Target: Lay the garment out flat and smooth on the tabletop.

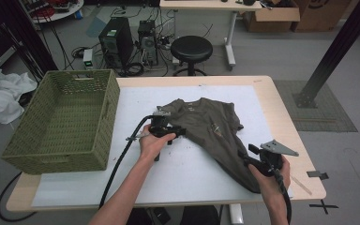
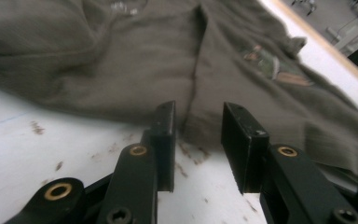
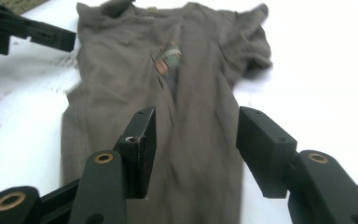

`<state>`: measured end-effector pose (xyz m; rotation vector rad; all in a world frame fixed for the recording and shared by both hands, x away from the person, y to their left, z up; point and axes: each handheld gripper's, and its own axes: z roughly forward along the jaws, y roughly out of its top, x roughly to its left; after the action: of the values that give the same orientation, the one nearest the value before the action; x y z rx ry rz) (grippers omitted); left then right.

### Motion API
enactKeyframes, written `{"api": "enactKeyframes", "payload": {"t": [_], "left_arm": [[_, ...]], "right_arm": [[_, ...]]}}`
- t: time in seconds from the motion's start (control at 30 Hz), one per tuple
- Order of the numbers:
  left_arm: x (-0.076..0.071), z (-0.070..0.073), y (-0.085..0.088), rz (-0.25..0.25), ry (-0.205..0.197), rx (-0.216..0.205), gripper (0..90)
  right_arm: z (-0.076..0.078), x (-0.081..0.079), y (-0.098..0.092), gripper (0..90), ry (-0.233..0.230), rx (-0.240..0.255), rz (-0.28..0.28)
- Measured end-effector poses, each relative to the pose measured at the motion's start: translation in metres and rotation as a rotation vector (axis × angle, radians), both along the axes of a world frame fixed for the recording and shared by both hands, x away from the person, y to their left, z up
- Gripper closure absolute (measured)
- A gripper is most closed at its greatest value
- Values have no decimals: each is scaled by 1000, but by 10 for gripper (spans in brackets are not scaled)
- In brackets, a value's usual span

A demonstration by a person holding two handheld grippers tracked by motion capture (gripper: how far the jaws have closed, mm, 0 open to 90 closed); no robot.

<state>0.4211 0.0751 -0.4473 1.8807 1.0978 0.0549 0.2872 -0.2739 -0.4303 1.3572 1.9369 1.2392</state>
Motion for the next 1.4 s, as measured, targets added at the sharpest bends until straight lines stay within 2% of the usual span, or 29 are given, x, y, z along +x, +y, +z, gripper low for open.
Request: {"api": "enactKeyframes", "payload": {"t": [0.07,0.13,0.23,0.3,0.37,0.4,0.47,0.53,0.67,0.73,0.83,0.9,0.97,1.03,1.1,1.17,1.27,1.33,1.4], "left_arm": [[2,-3,-5,-12,6,4,655],[3,-6,-8,-18,17,29,674],[2,-5,-5,-38,36,40,842],[-2,0,-1,-67,43,44,885],[-11,6,7,-84,11,63,886],[-17,9,13,-85,-3,58,887],[-33,14,28,-71,-22,55,887],[-50,20,43,-61,-24,32,887],[-99,29,76,-65,-54,31,887],[-129,28,96,-60,-45,16,886],[-157,22,116,-62,-32,34,886],[-170,15,125,-65,-9,54,886],[-173,9,129,-57,-2,45,879],[-172,7,133,-32,-31,46,795],[-169,10,134,-24,-56,8,746],[-165,14,131,-17,-78,-9,694],[-157,12,122,-25,-73,18,675],[-154,7,114,-53,-60,62,655],[-154,1,108,-69,-52,82,647]], "right_arm": [[-3,-6,-4,484,8,-2,-2],[-6,-12,-8,483,18,-7,-3],[-10,-18,-10,483,32,-13,-4],[-13,-22,-10,483,39,-20,0],[-14,-25,-10,480,43,-29,3],[-15,-27,-10,479,42,-29,3],[-16,-32,-11,476,43,-25,-2],[-17,-37,-12,475,44,-17,-6],[-15,-48,-14,471,51,1,-8],[-15,-55,-16,467,58,18,-6],[-16,-62,-18,464,70,33,-9],[-17,-66,-19,461,83,39,-10],[-19,-69,-19,457,91,36,-12],[-21,-72,-19,454,101,45,-15],[-23,-75,-17,449,109,50,-4],[-24,-77,-14,443,112,47,17],[-26,-78,-11,438,115,55,46],[-28,-78,-9,439,123,54,63],[-30,-78,-7,435,120,47,82]]}}
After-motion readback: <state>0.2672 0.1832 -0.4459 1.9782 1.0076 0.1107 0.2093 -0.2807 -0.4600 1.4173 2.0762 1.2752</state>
